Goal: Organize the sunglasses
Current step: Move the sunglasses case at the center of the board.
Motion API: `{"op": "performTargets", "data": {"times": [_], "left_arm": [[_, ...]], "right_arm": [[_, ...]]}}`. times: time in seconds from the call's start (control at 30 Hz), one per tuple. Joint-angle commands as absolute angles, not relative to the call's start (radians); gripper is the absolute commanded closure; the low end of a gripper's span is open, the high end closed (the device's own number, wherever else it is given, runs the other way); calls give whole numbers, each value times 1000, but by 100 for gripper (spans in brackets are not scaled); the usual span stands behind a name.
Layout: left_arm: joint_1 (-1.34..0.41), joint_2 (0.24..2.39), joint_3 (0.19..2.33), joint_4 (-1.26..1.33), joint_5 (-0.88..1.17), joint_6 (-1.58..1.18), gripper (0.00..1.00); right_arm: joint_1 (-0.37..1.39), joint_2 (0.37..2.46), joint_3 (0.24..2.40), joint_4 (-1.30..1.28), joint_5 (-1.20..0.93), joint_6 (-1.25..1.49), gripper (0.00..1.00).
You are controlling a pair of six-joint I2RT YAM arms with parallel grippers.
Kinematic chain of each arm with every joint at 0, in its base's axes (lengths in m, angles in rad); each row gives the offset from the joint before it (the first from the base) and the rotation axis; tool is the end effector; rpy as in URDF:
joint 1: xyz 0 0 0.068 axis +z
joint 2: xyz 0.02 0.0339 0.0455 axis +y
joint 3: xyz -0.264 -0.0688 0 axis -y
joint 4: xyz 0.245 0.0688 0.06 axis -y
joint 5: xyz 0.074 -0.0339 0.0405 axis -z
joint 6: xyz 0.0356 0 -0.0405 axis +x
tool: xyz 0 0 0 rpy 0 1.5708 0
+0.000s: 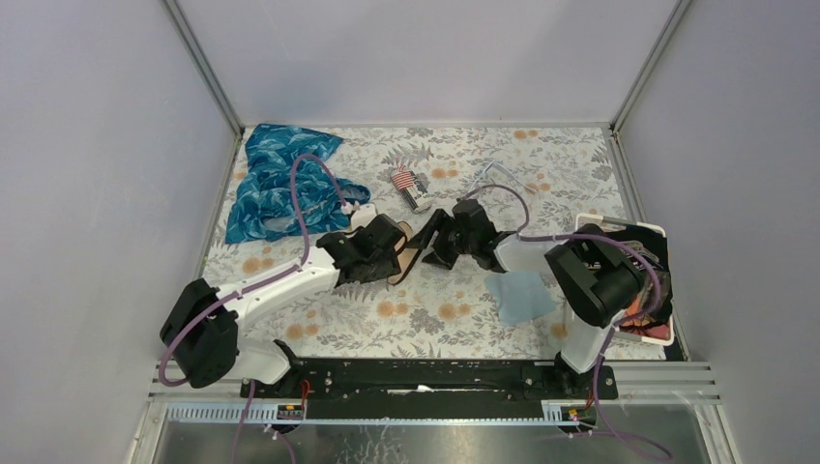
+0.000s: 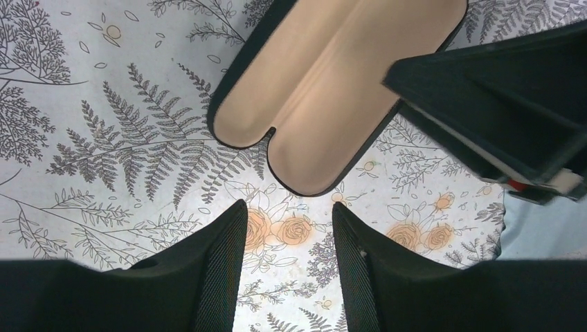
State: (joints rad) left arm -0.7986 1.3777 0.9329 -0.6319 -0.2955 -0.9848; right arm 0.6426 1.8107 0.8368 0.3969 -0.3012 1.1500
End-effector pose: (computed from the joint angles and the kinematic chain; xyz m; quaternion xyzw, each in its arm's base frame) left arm 0.1941 -0.1844 0.2262 -0.1250 0.9516 -0.0986 0.2630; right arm 0.2823 0.2245 0.1421 0.1489 0.8592 0.4505 0.1913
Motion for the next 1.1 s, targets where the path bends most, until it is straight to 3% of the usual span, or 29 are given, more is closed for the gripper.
{"op": "performTargets", "data": {"times": [0.0,0.43,0.83,1.07], "left_arm": [[-785,1349,981,-650,-326,-955,46],[-777,1368,1060,-595,-234,-890,45],[-840,1446,1088,-555,-133,-841,35],[-854,1463,1088,-532,-96,-811,35]], "right_arm": [[596,1659,861,288,-249,1008,26],[507,1373,911,-160,166,486,15],[350,1508,996,-233,58,538,15],[311,1414,864,-273,69,547,17]]}}
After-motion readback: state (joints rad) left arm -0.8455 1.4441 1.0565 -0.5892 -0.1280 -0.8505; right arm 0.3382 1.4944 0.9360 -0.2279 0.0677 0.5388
